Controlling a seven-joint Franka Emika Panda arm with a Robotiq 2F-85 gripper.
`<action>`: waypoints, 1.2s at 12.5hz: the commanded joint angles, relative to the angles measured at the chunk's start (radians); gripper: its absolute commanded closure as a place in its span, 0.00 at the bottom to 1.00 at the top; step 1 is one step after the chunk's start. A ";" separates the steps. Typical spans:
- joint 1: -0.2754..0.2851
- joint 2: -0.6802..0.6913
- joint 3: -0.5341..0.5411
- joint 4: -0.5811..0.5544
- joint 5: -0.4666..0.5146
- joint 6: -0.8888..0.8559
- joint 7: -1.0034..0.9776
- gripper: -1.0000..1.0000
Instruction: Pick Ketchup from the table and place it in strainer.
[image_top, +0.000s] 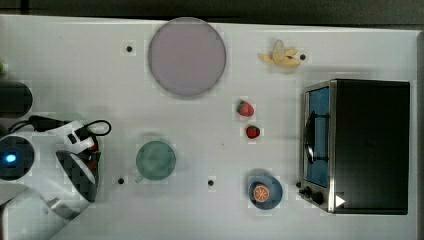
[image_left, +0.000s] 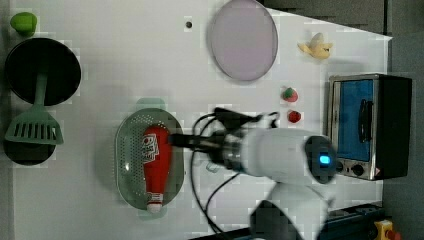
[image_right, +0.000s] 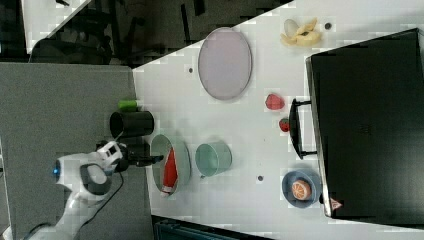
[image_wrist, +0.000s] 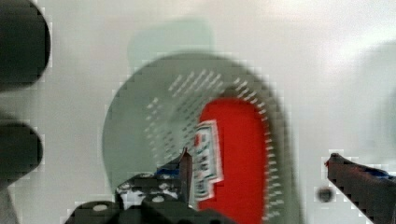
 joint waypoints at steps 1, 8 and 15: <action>-0.080 -0.138 0.018 0.078 0.000 -0.187 0.061 0.00; -0.227 -0.336 -0.163 0.271 0.146 -0.558 0.000 0.00; -0.237 -0.346 -0.421 0.463 0.128 -0.818 -0.136 0.00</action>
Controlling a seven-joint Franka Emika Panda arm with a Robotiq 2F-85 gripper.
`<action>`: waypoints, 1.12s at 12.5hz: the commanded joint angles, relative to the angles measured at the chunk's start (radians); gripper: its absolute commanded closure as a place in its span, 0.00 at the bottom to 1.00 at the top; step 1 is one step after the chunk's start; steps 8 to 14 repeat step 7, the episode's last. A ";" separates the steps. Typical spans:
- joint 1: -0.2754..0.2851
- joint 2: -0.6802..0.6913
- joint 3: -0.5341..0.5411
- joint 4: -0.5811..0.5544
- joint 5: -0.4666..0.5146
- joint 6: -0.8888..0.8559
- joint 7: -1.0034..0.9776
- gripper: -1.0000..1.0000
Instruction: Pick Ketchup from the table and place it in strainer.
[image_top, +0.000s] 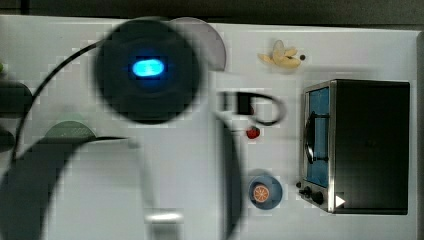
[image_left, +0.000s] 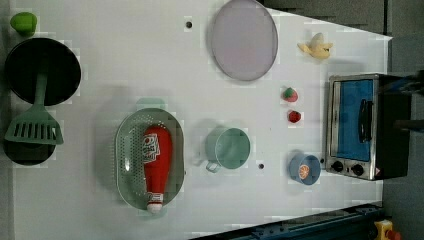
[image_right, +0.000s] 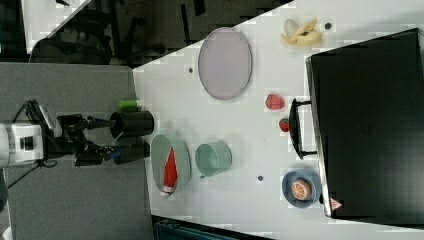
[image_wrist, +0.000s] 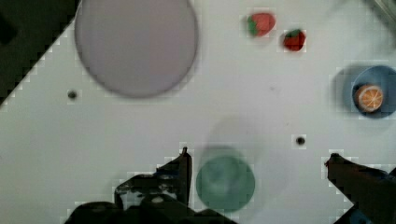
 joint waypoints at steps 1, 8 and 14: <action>-0.022 0.017 -0.060 0.030 -0.033 -0.018 -0.101 0.00; -0.021 0.032 -0.086 0.029 -0.044 -0.016 -0.093 0.00; -0.021 0.032 -0.086 0.029 -0.044 -0.016 -0.093 0.00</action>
